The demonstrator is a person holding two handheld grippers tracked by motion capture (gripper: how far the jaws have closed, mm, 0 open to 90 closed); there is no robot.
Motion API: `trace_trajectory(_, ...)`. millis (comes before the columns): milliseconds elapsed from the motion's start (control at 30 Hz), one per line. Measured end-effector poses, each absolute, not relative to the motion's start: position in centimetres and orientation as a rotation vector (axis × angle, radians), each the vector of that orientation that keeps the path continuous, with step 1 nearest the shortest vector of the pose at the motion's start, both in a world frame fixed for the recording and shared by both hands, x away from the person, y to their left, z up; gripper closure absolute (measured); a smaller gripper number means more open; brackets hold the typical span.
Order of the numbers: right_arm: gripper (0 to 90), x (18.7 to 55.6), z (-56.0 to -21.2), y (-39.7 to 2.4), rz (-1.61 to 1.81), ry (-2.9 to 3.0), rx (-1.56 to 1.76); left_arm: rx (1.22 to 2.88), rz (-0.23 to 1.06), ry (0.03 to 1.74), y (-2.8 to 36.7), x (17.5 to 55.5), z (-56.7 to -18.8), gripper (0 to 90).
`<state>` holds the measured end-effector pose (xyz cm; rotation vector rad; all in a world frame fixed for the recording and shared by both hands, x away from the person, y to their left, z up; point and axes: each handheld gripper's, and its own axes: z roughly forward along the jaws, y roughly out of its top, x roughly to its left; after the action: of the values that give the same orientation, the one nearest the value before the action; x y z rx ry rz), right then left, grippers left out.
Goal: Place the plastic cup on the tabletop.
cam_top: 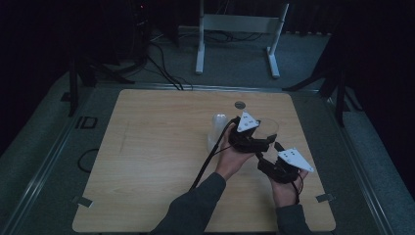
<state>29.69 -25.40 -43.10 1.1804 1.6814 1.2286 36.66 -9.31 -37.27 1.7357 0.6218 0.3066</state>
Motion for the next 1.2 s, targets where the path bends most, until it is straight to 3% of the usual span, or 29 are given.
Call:
trace_trajectory(667,27.9,29.5,-43.3,-26.4,1.223,1.660,1.212,1.728,0.394,0.628,-8.0,36.2,-37.7,29.2)
trace_trajectory(1200,27.9,29.5,-43.3,-27.1,1.218,1.632,1.239,1.732,0.385,0.617,-6.3,35.9,-38.4,29.4)
